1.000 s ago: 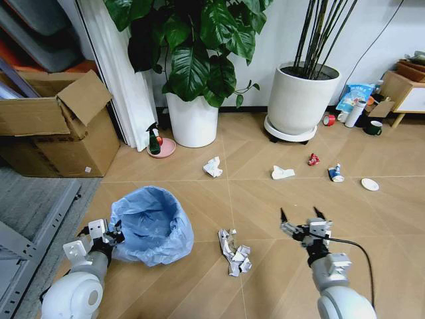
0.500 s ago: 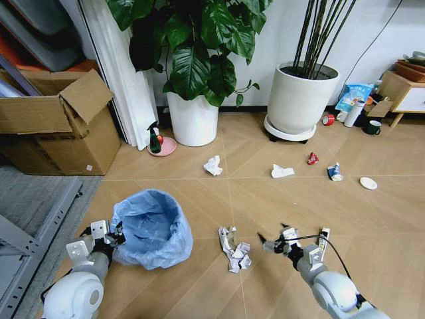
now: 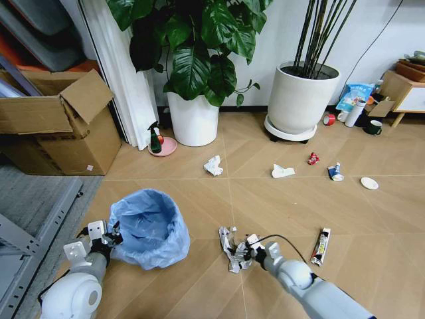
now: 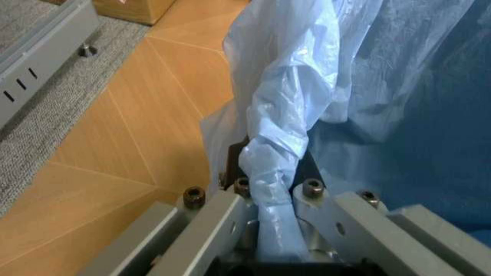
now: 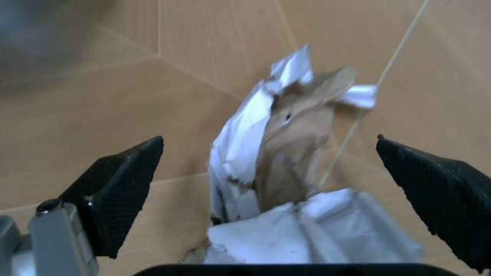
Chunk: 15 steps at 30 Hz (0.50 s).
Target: Pick up the trash bin and place the garbage on the floor into it.
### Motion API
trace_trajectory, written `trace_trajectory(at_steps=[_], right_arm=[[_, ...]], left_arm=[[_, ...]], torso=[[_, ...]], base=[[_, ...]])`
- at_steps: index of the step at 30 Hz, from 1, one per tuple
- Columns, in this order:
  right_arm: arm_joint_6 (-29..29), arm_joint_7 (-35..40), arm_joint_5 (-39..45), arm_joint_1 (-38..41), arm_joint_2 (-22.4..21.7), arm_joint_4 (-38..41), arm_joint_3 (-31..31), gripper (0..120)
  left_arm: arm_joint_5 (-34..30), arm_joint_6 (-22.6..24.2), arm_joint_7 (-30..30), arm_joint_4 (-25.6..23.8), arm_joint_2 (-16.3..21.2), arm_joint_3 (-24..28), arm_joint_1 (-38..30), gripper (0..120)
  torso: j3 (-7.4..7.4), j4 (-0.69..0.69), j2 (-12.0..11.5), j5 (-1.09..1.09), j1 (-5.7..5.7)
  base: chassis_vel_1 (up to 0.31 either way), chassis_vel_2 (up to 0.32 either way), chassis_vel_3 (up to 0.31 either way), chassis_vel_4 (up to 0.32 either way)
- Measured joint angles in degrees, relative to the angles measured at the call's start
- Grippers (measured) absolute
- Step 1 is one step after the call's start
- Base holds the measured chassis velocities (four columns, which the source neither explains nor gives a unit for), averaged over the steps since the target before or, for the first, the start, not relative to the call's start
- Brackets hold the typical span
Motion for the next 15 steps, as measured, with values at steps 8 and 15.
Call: trace_trajectory(at_steps=[8,15], right_arm=[[-0.91,0.87,-1.42,-0.21,2.93,-4.89,1.44,100],[1.16,0.84,-5.02,-0.36,5.89,-8.45,2.89,81]], left_arm=[[-0.12,0.03,0.04,-0.34,-0.19,-0.01,0.08,0],[-0.13,0.12,0.04,-0.38,-0.54,0.08,0.06,0]], torso=[[0.00,-0.01,0.00,-0.02,0.00],[-0.01,0.00,0.00,0.01,0.00]], base=[[0.000,0.000,0.000,0.000],[0.000,0.000,0.000,0.000]])
